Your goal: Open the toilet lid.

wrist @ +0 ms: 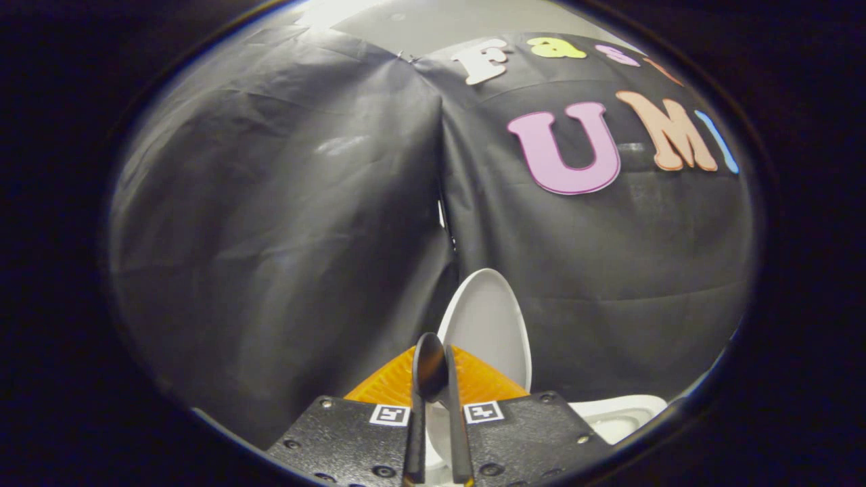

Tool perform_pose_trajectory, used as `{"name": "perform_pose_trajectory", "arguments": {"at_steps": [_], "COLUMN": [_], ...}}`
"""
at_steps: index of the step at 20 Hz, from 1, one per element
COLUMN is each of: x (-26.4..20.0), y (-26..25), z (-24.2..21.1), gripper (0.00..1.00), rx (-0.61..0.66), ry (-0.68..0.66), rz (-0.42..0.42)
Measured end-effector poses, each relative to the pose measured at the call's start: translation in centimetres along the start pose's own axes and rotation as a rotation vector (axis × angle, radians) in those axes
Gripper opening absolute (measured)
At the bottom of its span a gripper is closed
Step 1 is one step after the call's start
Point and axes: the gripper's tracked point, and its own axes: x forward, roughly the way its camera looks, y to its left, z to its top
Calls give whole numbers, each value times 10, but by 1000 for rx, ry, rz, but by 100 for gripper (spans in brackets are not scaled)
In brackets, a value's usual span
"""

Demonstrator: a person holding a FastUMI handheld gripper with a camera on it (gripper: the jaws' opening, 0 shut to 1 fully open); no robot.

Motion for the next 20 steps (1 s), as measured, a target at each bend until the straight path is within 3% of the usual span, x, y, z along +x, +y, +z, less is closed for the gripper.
{"name": "perform_pose_trajectory", "arguments": {"at_steps": [8,10,15,18,20], "x": [6,3,-24,-46,-67], "y": [8,14,19,10,-9], "z": [-5,-3,37,69,86], "gripper": [26,28,43,43,43], "rx": [-34,8,49,29,14], "ry": [40,34,-109,-200,-245], "rz": [-63,-34,5,21,-12]}}
